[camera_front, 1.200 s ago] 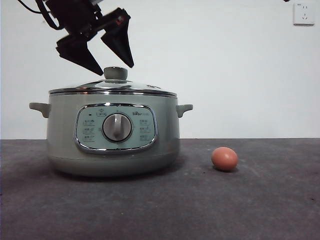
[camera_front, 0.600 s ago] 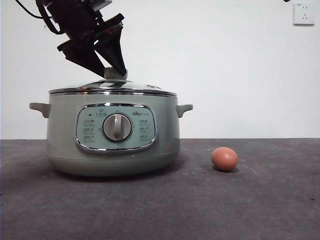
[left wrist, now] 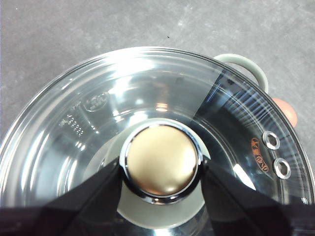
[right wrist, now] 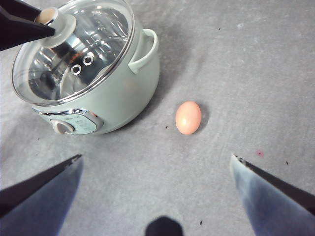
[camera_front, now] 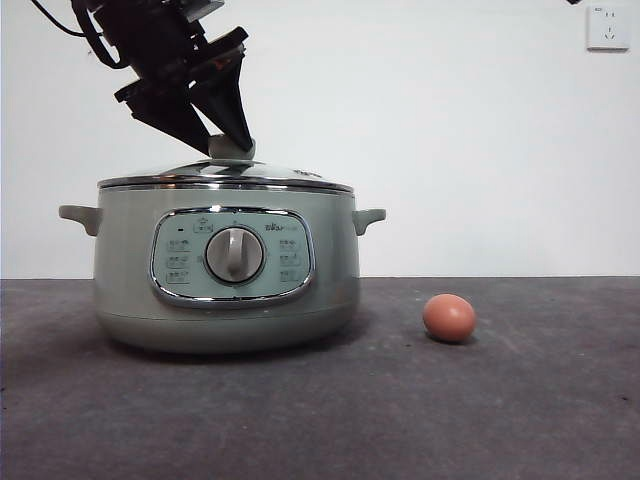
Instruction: Pick up the egg,open the lid,put the egg in the pot,close the lid
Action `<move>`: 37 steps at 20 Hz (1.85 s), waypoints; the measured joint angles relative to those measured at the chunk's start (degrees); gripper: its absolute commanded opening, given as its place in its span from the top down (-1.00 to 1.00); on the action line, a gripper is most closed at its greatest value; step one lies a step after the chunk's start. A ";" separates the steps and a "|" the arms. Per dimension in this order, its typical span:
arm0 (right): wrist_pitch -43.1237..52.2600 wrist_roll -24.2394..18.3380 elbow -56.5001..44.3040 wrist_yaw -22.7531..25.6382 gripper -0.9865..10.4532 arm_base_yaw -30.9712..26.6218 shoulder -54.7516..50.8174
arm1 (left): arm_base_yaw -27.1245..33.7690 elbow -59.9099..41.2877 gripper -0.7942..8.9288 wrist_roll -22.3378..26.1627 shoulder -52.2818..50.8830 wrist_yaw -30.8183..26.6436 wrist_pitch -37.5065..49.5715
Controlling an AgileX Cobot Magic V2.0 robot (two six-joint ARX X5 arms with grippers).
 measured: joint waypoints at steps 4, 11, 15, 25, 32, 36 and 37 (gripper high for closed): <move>-0.26 0.00 0.00 0.02 -0.05 0.00 0.00 | 0.00 -0.02 0.85 -0.37 -0.48 -0.04 0.04; -1.09 0.00 0.00 0.02 -0.05 0.00 0.00 | 0.00 0.74 0.85 -1.57 -5.42 -0.04 -1.03; 0.26 0.24 0.00 0.02 -0.05 0.46 1.60 | 0.57 0.83 0.85 -2.32 -12.39 -0.02 -2.43; 15.02 2.82 0.00 15.19 -0.05 14.16 20.02 | 6.56 1.25 0.85 -4.50 -37.86 -1.09 -19.34; 24.26 4.11 0.00 21.62 -0.05 18.60 34.45 | 6.67 1.27 0.85 -5.53 -49.29 -6.29 -31.15; 26.95 4.37 0.55 23.91 -0.05 19.52 40.22 | 6.67 1.27 0.85 -6.38 -52.50 -6.27 -34.60; 26.97 4.79 1.11 24.17 -0.05 19.52 41.42 | 6.67 1.31 0.85 -6.49 -53.11 -6.29 -35.04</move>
